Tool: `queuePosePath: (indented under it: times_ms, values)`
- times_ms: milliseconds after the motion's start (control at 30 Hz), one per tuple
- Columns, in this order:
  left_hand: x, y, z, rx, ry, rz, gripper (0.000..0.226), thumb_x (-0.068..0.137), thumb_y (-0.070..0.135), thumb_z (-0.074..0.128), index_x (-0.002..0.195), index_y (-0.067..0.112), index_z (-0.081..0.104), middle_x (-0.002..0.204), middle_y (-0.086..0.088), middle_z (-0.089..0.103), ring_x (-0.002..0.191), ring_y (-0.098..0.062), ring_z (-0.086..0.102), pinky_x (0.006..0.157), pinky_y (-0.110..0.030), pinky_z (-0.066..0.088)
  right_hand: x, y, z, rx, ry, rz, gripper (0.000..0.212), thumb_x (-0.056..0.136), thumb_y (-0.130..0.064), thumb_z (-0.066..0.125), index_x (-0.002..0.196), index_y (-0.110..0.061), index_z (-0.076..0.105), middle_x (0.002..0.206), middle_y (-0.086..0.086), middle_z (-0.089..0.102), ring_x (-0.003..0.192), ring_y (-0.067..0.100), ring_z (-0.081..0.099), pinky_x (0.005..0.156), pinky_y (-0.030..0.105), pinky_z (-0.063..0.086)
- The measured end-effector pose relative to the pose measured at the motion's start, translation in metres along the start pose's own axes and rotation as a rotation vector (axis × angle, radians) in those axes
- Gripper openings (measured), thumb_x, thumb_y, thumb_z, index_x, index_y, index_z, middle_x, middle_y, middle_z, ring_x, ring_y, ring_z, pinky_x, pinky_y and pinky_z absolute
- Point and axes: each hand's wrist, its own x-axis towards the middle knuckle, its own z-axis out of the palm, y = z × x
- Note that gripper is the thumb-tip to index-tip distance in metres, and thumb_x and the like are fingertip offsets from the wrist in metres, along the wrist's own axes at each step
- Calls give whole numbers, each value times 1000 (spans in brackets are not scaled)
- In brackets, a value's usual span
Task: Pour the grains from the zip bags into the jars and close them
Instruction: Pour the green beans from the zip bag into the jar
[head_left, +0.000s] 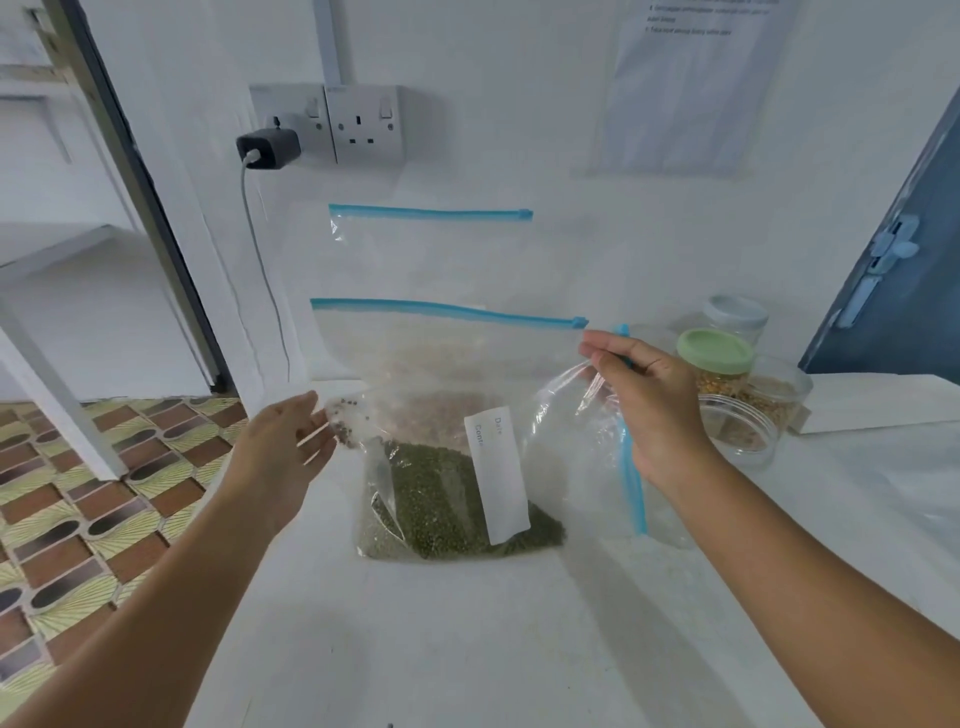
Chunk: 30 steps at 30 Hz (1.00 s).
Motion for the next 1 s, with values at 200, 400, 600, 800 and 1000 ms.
queuePosePath:
  times_ms: [200, 400, 600, 800, 1000]
  values:
    - [-5, 1, 1, 124, -17, -45, 11, 94, 18, 76, 99, 10, 70, 90, -9, 73, 83, -21, 69, 85, -32, 55, 1, 0, 3, 14, -2, 7, 25, 94, -7, 72, 91, -28, 84, 93, 7, 79, 87, 18, 71, 84, 37, 51]
    - [-12, -2, 2, 240, -31, 93, 31, 90, 13, 80, 118, 12, 65, 92, -6, 75, 84, -16, 67, 86, -28, 54, -1, -1, 7, 23, -14, -1, 25, 94, -4, 71, 92, -26, 83, 90, 5, 78, 86, 19, 70, 82, 35, 51]
    - [-15, 17, 13, 148, 10, 285, 23, 91, 10, 79, 92, 18, 58, 70, 1, 66, 67, -12, 58, 70, -24, 45, 3, -2, 6, 44, 49, -6, 21, 93, -4, 73, 98, -22, 83, 95, 8, 78, 83, 18, 69, 78, 30, 53]
    - [-15, 7, 12, 115, -37, 223, 18, 95, 21, 76, 100, 17, 59, 75, -2, 65, 73, -15, 56, 72, -26, 46, 2, 2, 4, 35, 71, -4, 23, 94, -3, 71, 99, -24, 81, 93, 3, 78, 85, 18, 70, 79, 31, 52]
    - [-20, 12, 4, 153, -60, 245, 31, 90, 8, 79, 109, 18, 57, 96, -13, 79, 82, -17, 67, 78, -26, 49, 1, 3, 4, 25, 69, 0, 22, 95, -5, 71, 101, -24, 81, 100, 6, 79, 86, 17, 71, 80, 31, 54]
